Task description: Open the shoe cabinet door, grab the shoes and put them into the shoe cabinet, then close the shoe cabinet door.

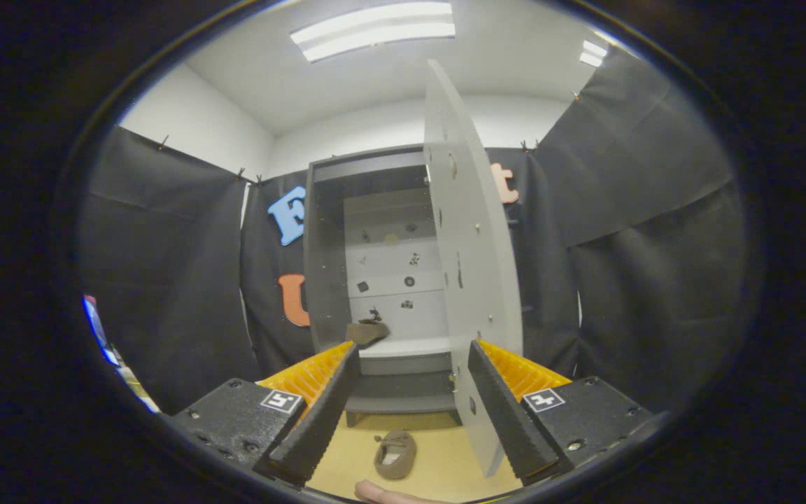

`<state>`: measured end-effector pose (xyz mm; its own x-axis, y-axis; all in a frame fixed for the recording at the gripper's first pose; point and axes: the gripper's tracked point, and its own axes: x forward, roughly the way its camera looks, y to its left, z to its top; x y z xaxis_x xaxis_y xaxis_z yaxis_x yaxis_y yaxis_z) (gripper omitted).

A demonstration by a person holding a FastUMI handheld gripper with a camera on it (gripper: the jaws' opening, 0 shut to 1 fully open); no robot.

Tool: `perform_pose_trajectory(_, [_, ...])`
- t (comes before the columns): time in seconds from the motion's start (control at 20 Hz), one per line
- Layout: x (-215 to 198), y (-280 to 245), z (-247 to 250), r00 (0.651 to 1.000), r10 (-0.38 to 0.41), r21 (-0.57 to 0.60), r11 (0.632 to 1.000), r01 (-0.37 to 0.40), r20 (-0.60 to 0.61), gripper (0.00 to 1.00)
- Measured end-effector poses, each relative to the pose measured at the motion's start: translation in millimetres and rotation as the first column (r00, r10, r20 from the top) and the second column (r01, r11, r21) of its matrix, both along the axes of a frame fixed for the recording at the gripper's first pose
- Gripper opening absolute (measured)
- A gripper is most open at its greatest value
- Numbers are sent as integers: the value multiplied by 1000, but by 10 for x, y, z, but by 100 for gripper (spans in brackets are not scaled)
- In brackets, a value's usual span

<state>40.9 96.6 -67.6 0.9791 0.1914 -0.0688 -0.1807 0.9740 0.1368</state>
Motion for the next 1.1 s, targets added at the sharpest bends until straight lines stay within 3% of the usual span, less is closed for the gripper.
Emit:
perform_pose_trajectory(0.3, [440,522,-866,994,38,-62,997,-45,-107,99])
perform_pose_trajectory(0.6, [747,1038,-2216,957,67,-140,984,-110,-284,99])
perform_pose_trajectory(0.9, [996,1185,-3355,864,39,-143,982,-127,-502,99])
perform_pose_trajectory(1.1, [1216,1183,-3847,794,3,-131,986,-104,-608,90])
